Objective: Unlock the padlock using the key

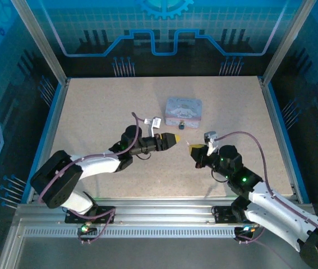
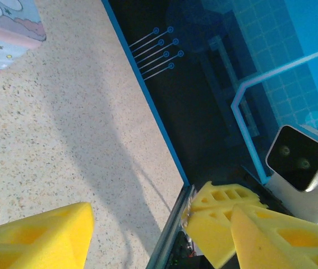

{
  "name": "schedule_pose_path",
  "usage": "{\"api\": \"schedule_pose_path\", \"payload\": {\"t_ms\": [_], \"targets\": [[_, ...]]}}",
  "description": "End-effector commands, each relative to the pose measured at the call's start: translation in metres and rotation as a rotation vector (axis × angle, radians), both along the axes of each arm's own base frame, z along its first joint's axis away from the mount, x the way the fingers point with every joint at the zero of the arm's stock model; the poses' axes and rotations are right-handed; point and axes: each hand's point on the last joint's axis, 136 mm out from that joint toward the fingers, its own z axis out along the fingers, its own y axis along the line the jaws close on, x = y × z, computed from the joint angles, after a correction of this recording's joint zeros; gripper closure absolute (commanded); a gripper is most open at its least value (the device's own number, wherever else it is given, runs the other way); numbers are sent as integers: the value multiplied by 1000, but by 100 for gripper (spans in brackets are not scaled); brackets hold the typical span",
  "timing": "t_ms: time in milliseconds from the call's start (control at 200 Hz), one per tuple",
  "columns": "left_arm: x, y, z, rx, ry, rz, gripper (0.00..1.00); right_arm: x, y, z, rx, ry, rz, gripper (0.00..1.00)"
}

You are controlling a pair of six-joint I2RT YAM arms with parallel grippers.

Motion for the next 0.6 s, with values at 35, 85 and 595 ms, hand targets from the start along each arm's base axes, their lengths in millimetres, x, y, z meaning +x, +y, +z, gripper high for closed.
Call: {"api": "schedule_pose_path", "payload": {"t_ms": [35,85,595], "targets": [[-3,-16,31,-75,-80,-41,33,7,2,18,22,-47,-29,100],[-3,-17,31,-70,-85,-39,33,7,3,17,24,-45,-31,100],[-10,-34,27,-52,-84,-75,46,8,16,26,85,-34,6,100]]}}
